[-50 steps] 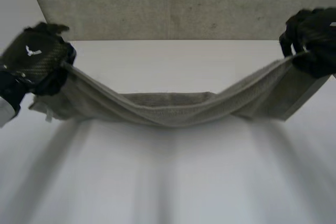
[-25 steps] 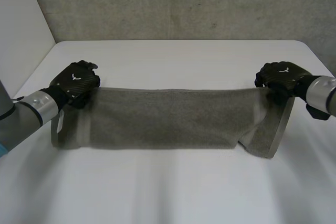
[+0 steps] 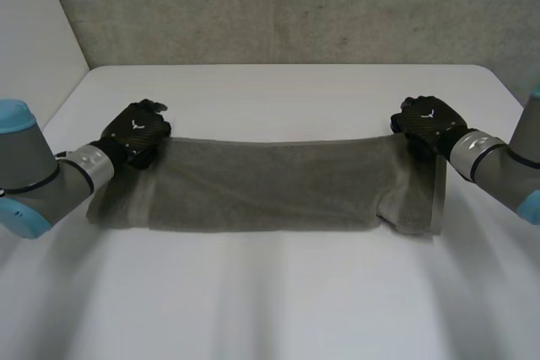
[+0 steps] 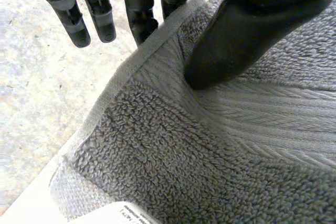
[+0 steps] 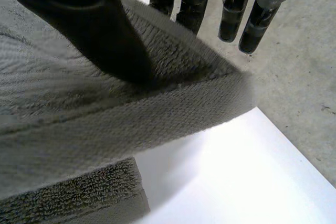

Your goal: Fold the towel.

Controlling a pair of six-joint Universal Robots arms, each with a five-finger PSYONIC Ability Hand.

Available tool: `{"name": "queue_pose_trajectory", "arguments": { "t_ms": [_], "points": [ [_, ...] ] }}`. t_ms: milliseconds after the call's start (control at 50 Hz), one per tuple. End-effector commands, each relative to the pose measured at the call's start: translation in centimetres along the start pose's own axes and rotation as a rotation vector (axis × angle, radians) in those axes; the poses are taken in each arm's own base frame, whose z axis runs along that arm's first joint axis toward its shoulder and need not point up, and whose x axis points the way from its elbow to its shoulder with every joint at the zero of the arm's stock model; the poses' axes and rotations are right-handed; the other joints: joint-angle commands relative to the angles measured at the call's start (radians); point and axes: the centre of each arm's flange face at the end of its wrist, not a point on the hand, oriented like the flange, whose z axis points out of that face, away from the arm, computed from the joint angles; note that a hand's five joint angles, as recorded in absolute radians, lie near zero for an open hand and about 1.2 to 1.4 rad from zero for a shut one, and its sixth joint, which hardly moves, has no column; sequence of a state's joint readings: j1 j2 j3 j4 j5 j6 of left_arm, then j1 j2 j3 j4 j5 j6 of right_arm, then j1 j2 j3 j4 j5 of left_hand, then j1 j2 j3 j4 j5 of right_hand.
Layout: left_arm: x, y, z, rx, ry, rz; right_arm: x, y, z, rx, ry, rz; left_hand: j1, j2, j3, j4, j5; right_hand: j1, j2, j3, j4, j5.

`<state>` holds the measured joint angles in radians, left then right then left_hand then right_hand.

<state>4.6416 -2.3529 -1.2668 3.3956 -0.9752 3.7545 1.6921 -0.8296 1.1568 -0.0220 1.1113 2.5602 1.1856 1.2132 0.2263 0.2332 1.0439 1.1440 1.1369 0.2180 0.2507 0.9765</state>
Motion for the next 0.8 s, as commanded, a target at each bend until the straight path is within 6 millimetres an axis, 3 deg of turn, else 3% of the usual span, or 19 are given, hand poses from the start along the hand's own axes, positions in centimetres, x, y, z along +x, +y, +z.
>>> {"name": "queue_pose_trajectory", "arguments": {
  "t_ms": [20, 100, 140, 160, 220, 260, 340, 440, 560, 640, 680, 800],
  "points": [
    [-0.5, -0.6, 0.1, 0.01, -0.047, 0.013, 0.2, 0.1, 0.8, 0.011, 0.019, -0.008, -0.668, -0.696, -0.052, -0.059, -0.701, -0.931, -0.924, -0.043, -0.076, -0.938],
    [-0.5, -1.2, -0.2, -0.001, -0.076, 0.019, 0.9, -0.9, 0.5, 0.025, 0.071, -0.019, -0.861, -0.888, -0.052, -0.059, -0.893, -0.97, -0.962, -0.043, -0.076, -0.977],
    [-1.0, -2.7, -1.1, 0.008, -0.1, 0.028, 1.4, -3.2, -0.6, 0.067, 0.115, -0.022, -0.94, -0.967, -0.052, -0.059, -0.973, -0.97, -0.962, -0.043, -0.076, -0.977],
    [-1.0, -2.7, -1.1, 0.008, -0.1, 0.028, 1.4, -3.2, -0.6, 0.067, 0.115, -0.022, -0.94, -0.967, -0.052, -0.059, -0.973, -0.97, -0.962, -0.043, -0.076, -0.977],
    [-1.2, -4.0, -2.5, 0.014, -0.113, 0.033, 1.8, -4.7, -2.4, 0.09, 0.14, 0.002, -0.946, -0.973, -0.052, -0.059, -0.979, -0.97, -0.962, -0.043, -0.076, -0.977],
    [-1.0, -5.0, -3.9, 0.016, -0.114, 0.033, 1.6, -6.0, -4.6, 0.103, 0.139, 0.019, -0.937, -0.964, -0.052, -0.059, -0.97, -0.97, -0.962, -0.043, -0.076, -0.977],
    [-0.6, -6.0, -5.8, 0.013, -0.118, 0.029, 0.9, -6.5, -6.9, 0.088, 0.142, 0.035, -0.925, -0.953, -0.052, -0.059, -0.958, -0.97, -0.962, -0.043, -0.076, -0.977],
    [0.9, -5.7, -9.1, -0.042, -0.116, -0.007, -2.7, -4.4, -10.5, -0.009, 0.083, 0.075, -0.902, -0.929, -0.052, -0.059, -0.935, -0.97, -0.962, -0.043, -0.076, -0.977],
    [3.4, -4.2, -10.8, -0.111, -0.072, -0.063, -5.7, -1.3, -12.3, -0.114, 0.012, 0.13, -0.84, -0.868, -0.052, -0.059, -0.873, -0.892, -0.885, -0.043, -0.076, -0.899],
    [4.0, -3.6, -11.1, -0.135, -0.059, -0.081, -5.9, -0.1, -12.4, -0.139, 0.0, 0.149, -0.819, -0.847, -0.052, -0.059, -0.852, -0.812, -0.805, -0.043, -0.076, -0.819],
    [4.2, -3.3, -11.2, -0.15, -0.058, -0.09, -6.0, 1.3, -11.7, -0.161, -0.018, 0.169, -0.799, -0.826, -0.052, -0.059, -0.832, -0.675, -0.668, -0.043, -0.076, -0.682],
    [4.9, -2.6, -11.1, -0.173, -0.037, -0.106, -5.9, 2.8, -10.5, -0.166, -0.007, 0.17, -0.758, -0.786, -0.052, -0.059, -0.791, -0.531, -0.524, -0.043, -0.076, -0.538]
  ]
}}
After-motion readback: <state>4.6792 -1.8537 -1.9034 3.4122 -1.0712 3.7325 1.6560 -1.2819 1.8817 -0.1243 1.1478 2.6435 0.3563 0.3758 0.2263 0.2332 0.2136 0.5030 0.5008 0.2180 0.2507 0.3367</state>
